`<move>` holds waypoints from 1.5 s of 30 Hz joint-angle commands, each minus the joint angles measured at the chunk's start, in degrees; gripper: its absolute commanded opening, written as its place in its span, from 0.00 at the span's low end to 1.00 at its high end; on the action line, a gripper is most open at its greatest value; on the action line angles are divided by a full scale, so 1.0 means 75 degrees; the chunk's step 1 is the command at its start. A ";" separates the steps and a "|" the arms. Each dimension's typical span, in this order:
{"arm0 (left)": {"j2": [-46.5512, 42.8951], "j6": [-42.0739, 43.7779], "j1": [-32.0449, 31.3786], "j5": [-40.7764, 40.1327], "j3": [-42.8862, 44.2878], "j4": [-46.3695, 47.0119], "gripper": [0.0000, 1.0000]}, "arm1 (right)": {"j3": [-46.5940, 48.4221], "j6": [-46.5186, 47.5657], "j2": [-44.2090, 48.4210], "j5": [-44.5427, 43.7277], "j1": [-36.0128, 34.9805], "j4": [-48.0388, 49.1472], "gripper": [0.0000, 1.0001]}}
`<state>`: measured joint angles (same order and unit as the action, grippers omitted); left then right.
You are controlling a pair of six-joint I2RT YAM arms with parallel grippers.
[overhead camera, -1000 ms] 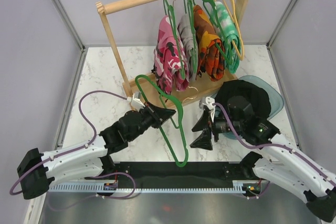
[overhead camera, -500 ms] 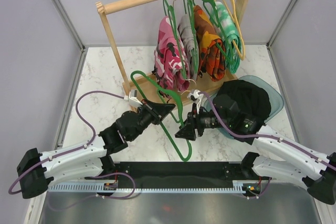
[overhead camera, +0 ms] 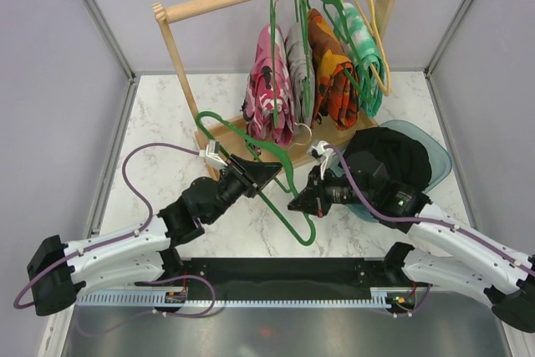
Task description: Remove the trousers from the hanger
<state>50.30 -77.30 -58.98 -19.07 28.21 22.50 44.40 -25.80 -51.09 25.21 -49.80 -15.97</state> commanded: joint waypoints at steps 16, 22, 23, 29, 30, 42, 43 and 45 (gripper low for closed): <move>-0.1770 0.4078 -0.0011 0.2974 0.0551 -0.1216 0.90 | 0.1742 0.3590 0.1188 -0.1707 0.0183 -0.2065 0.00; -0.3306 0.5802 -0.0011 0.2966 0.1242 -0.3325 0.91 | 0.3113 0.3932 0.0169 -0.2096 0.0089 -0.3284 0.00; -0.3657 0.5992 -0.0011 0.2907 0.1452 -0.3560 0.91 | 0.3486 0.3828 0.0040 -0.2189 0.0089 -0.3413 0.00; -0.4783 0.6661 -0.0011 0.2051 0.2004 -0.5179 0.94 | 0.5140 0.3476 -0.1330 -0.2564 0.0066 -0.4222 0.00; -0.4901 0.6685 -0.0011 0.2004 0.2016 -0.5284 0.94 | 0.5687 0.3441 -0.1750 -0.2692 0.0066 -0.4432 0.00; -0.6015 0.6674 -0.0011 0.1524 0.1946 -0.5965 0.95 | 0.8796 0.2468 -0.4050 -0.3315 -0.0028 -0.5348 0.00; -0.6132 0.6685 -0.0011 0.1454 0.1923 -0.5977 0.96 | 0.9019 0.2444 -0.4179 -0.3315 -0.0051 -0.5359 0.00; -0.6191 0.6685 -0.0011 0.1406 0.1899 -0.6000 0.96 | 0.9745 0.2328 -0.4577 -0.3303 -0.0121 -0.5394 0.00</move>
<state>4.93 -29.85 -58.96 -6.59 42.46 -21.43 110.83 -5.85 -83.59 2.09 -49.87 -56.82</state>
